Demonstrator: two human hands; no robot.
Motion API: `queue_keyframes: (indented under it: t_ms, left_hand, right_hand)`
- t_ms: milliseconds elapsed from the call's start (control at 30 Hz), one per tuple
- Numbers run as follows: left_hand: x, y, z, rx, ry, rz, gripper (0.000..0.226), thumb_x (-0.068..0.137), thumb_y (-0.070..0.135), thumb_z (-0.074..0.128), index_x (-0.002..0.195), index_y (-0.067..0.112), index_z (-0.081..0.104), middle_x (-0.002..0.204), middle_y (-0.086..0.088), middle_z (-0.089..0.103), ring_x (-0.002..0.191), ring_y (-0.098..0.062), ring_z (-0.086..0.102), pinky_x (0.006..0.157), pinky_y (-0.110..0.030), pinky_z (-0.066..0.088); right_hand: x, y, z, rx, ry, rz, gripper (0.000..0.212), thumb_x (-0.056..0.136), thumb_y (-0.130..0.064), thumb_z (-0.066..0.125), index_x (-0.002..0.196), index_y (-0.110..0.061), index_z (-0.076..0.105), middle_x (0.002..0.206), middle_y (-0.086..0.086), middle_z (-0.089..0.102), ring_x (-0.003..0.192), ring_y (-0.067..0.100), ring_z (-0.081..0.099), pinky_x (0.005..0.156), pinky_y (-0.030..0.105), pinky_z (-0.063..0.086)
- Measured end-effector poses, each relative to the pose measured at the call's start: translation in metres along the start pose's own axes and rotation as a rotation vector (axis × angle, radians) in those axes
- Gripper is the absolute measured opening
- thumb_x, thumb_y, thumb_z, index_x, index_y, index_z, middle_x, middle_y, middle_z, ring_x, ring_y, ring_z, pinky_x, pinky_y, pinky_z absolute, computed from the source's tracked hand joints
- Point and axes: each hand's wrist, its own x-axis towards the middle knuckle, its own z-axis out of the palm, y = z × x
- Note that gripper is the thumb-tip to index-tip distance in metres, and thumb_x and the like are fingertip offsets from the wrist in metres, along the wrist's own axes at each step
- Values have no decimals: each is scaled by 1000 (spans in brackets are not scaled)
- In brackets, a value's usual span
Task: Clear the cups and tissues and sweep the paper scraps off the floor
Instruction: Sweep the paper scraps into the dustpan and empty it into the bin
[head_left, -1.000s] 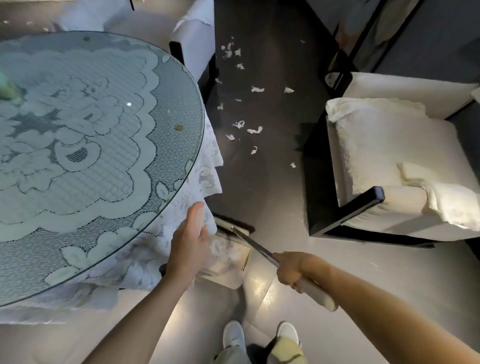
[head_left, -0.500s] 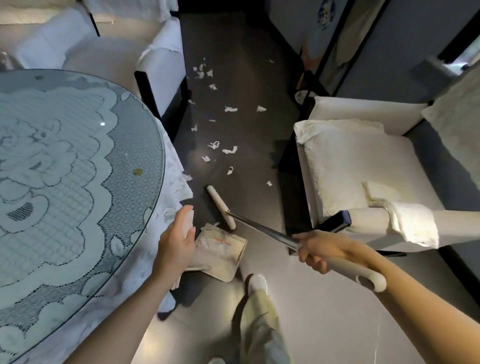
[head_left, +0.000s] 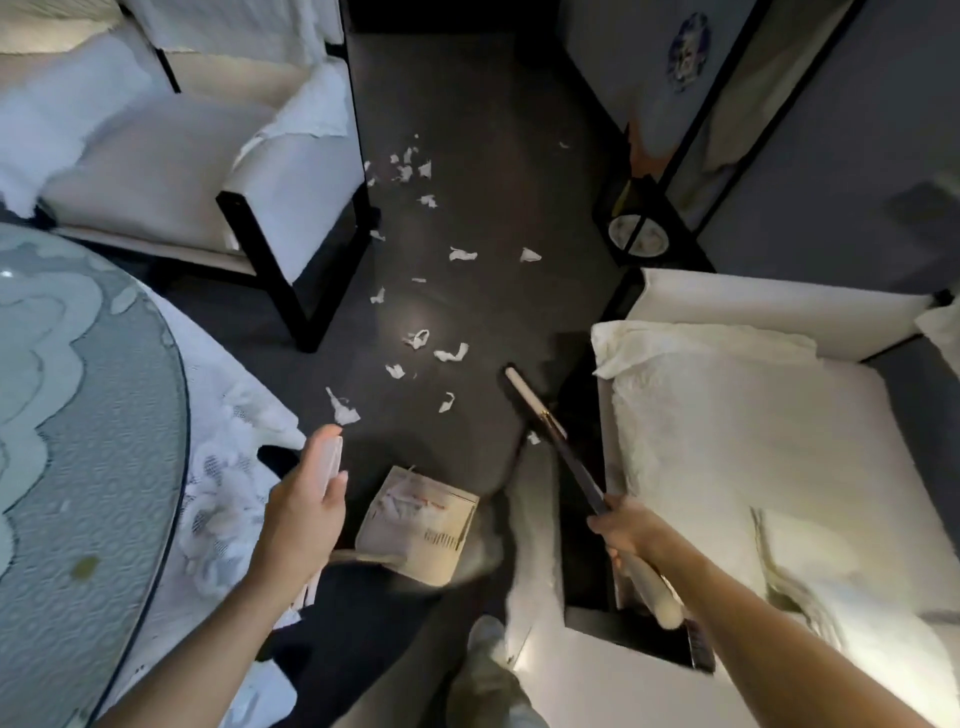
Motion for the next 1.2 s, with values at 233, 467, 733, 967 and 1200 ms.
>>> queue_keyframes:
  t_ms: [233, 467, 733, 967, 1200]
  left_hand:
    - [45, 35, 17, -16, -5, -16, 46, 93, 6, 51, 133, 26, 43, 126, -10, 58, 112, -35, 53, 88, -39, 43]
    - [63, 43, 20, 29, 30, -3, 43, 92, 4, 51, 131, 19, 43, 119, -13, 61, 108, -36, 54, 81, -41, 44]
    - [62, 44, 13, -13, 15, -33, 46, 93, 4, 49, 134, 21, 40, 129, -13, 55, 118, -34, 51, 92, -44, 46]
    - [72, 45, 8, -66, 123, -87, 46, 91, 2, 54, 129, 24, 45, 130, -4, 57, 115, -29, 55, 82, -28, 42]
    - [128, 61, 27, -45, 131, -195, 44, 93, 10, 53, 128, 33, 42, 123, 8, 60, 109, -25, 58, 85, -23, 33]
  right_hand:
    - [33, -6, 1, 368, -288, 199, 26, 91, -4, 50, 114, -16, 51, 43, 1, 51, 33, 11, 46, 35, 18, 38]
    - [-11, -42, 22, 321, -431, 267, 42, 88, -1, 54, 127, -15, 49, 44, 0, 49, 35, 8, 42, 42, 18, 40]
    - [-39, -107, -37, 166, -601, 249, 27, 90, 4, 49, 109, -15, 54, 47, 0, 39, 31, 7, 37, 32, 14, 32]
    - [21, -161, -52, -47, -349, 34, 33, 87, 8, 46, 113, -12, 51, 38, 2, 41, 29, 11, 36, 32, 18, 32]
    - [153, -234, -89, -323, -252, -130, 23, 83, 3, 47, 103, -7, 55, 53, 7, 50, 42, 18, 47, 44, 26, 40]
